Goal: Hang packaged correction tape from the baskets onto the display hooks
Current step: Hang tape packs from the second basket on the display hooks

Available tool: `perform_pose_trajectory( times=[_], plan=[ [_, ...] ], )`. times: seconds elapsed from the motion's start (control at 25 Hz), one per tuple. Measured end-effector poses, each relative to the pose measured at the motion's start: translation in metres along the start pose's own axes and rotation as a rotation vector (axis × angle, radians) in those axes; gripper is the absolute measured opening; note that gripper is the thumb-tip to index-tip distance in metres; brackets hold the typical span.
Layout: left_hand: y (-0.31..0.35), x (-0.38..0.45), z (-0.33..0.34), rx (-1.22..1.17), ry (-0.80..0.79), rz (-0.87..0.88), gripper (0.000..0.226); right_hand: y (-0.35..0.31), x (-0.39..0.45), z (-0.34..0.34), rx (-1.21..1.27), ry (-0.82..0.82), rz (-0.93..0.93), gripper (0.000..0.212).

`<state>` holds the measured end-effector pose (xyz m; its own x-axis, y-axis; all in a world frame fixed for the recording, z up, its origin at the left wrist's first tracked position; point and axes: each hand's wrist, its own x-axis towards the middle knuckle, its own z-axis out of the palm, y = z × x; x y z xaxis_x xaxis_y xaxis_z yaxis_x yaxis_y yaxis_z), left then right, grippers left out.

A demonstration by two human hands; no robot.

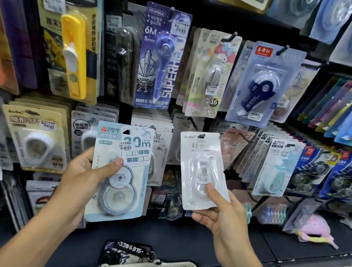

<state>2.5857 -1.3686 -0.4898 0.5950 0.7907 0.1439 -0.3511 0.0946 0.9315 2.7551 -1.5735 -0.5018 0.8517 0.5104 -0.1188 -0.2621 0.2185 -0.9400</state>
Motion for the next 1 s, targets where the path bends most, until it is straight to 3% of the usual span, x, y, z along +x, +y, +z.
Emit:
perform_pose_trajectory(
  times=[0.12,0.32,0.56,1.0],
  plan=[
    [-0.001,0.000,0.003,0.004,-0.025,-0.005,0.044,0.000,-0.001,0.003,0.031,0.022,-0.033,0.031],
    [0.001,0.002,0.003,-0.001,0.000,-0.006,0.042,-0.002,-0.006,-0.003,0.008,0.038,-0.101,0.053],
    [-0.001,0.001,0.008,0.020,-0.017,-0.016,0.039,-0.005,0.006,0.007,-0.065,0.039,-0.057,0.019],
    [0.000,-0.002,0.009,0.029,-0.015,-0.020,0.038,-0.003,-0.001,0.006,-0.039,0.118,-0.141,0.016]
  ],
)
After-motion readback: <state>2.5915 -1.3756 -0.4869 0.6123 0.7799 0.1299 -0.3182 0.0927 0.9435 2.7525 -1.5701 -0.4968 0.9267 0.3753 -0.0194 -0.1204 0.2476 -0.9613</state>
